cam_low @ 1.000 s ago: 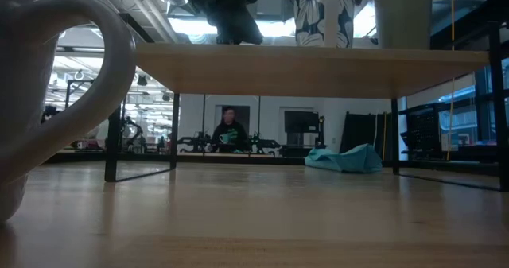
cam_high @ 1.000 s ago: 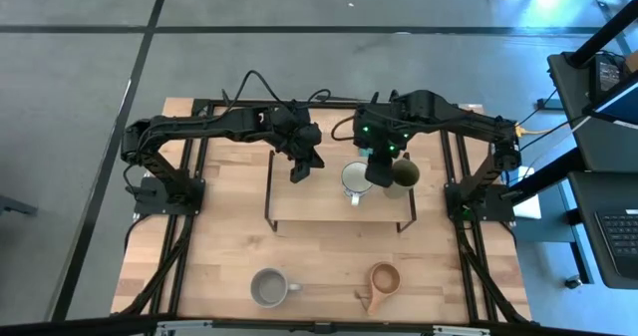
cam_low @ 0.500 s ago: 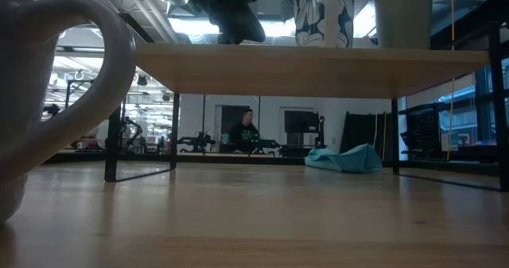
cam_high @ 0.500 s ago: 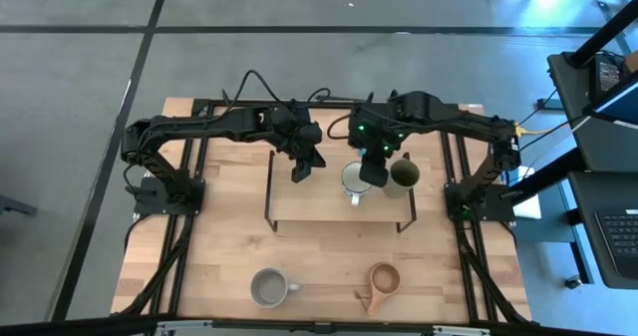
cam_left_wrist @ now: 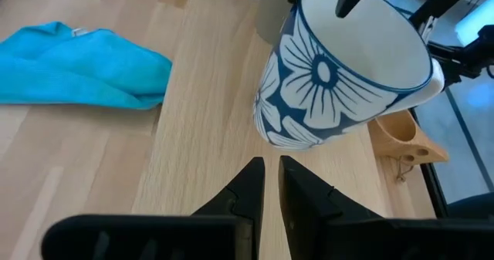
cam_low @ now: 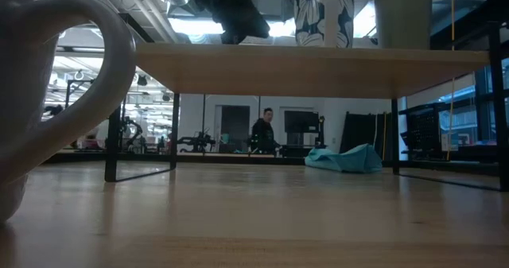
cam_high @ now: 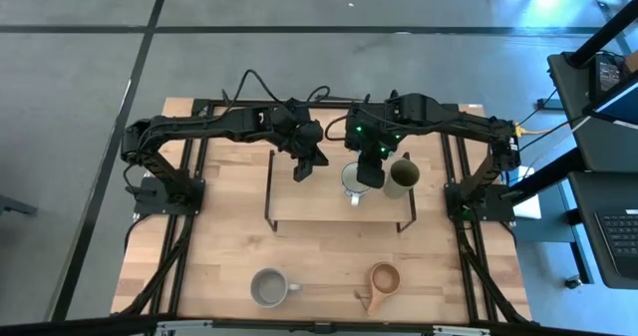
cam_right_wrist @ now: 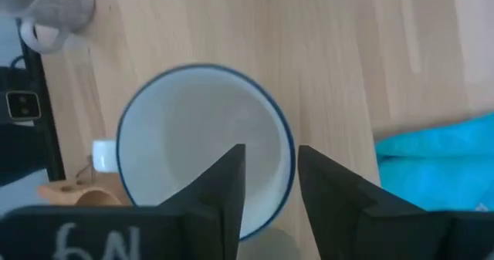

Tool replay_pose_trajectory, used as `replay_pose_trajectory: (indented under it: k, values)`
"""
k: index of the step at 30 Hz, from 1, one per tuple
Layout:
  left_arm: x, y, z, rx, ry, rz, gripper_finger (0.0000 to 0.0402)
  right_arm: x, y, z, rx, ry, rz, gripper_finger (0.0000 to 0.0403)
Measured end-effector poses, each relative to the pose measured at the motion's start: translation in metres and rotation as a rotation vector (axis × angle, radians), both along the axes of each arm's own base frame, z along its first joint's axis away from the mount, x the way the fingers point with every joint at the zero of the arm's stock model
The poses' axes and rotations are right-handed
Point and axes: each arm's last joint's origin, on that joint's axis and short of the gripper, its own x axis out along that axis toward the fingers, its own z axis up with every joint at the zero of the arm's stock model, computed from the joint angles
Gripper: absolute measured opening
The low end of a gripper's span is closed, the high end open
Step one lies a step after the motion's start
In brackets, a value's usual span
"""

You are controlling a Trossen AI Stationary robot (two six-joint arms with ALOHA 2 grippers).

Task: Stack small to large cups/mugs on shelf
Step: Put the blue patterned mug on the shelf

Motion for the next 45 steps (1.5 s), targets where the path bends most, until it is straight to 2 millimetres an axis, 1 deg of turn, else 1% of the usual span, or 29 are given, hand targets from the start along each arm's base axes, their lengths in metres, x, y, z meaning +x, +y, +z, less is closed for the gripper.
replay_pose_trajectory:
  k: [3,9,14,18,21,25,29,32,36,40,45]
  values:
    - [0.000,0.000,0.000,-0.008,-0.001,-0.006,0.0036,0.000,0.000,-0.004,0.000,0.033,0.011,0.0122]
    - [0.000,-0.001,0.000,-0.024,-0.002,0.000,0.0036,0.010,-0.001,-0.014,-0.007,0.061,0.041,0.0122]
    - [0.001,-0.002,0.000,-0.024,0.000,0.007,0.0036,0.011,-0.001,-0.015,-0.012,0.064,0.058,0.0122]
    - [0.001,-0.006,0.000,-0.033,0.002,0.002,0.0036,0.009,-0.001,-0.016,-0.009,0.081,0.057,0.0119]
    - [0.002,-0.009,0.000,-0.039,0.004,-0.003,0.0036,0.007,-0.001,-0.017,-0.007,0.105,0.058,0.0102]
    - [0.003,-0.012,0.000,-0.039,0.002,-0.012,0.0036,0.007,-0.001,-0.017,-0.008,0.107,0.058,0.0069]
    - [0.010,-0.012,-0.007,-0.065,0.008,-0.024,0.0036,0.007,-0.001,-0.017,-0.007,0.108,0.061,0.0041]
    - [0.018,-0.011,-0.015,-0.116,0.005,-0.052,0.0036,0.006,-0.001,-0.017,-0.008,0.116,0.061,0.0030]
    - [0.026,-0.012,-0.022,-0.171,-0.011,-0.092,0.0036,0.003,0.000,-0.017,0.000,0.141,0.054,0.0033]
    - [0.028,-0.011,-0.022,-0.174,-0.033,-0.104,0.0036,0.000,0.000,-0.017,0.012,0.176,0.035,0.0048]
    - [0.030,-0.011,-0.019,-0.166,-0.063,-0.103,0.0036,-0.001,0.003,-0.017,0.012,0.187,0.042,0.0047]
